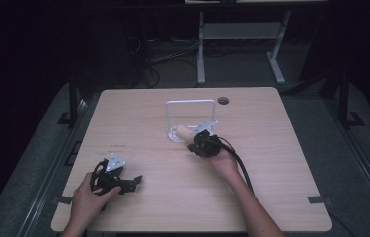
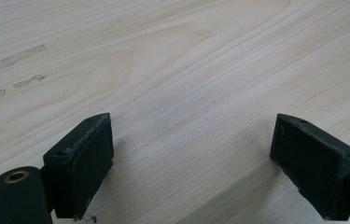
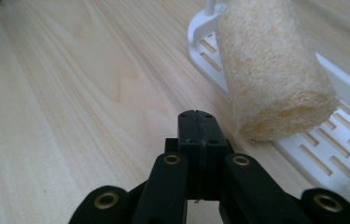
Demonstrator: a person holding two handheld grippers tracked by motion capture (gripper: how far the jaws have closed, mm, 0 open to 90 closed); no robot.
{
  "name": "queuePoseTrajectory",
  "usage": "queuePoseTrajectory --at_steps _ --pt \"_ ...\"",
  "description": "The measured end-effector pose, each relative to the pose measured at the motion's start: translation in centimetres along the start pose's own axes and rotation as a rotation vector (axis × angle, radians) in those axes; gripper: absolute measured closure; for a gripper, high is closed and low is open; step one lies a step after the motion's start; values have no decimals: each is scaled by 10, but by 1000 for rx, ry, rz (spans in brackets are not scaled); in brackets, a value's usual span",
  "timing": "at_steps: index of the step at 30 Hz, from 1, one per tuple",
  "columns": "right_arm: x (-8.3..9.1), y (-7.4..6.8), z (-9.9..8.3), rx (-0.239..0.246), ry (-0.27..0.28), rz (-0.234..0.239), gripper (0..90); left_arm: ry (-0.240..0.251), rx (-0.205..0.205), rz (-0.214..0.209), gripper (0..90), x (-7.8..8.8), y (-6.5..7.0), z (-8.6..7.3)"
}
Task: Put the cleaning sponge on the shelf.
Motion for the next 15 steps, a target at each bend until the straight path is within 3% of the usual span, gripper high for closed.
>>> queuePoseTrajectory --at_steps 15 --pt "-3 18 1 -22 4 -62 897 0 -1 0 127 0 0 0"
Point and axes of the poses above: each handheld gripper's, and its own axes: x roughly backward along the jaws, z roughly out of its top, y roughly to its right, the point moved 7 cm from there along -x, roughly forward along the jaws, and after that the axes turned 1 degree about y, right-handed, at the moved point
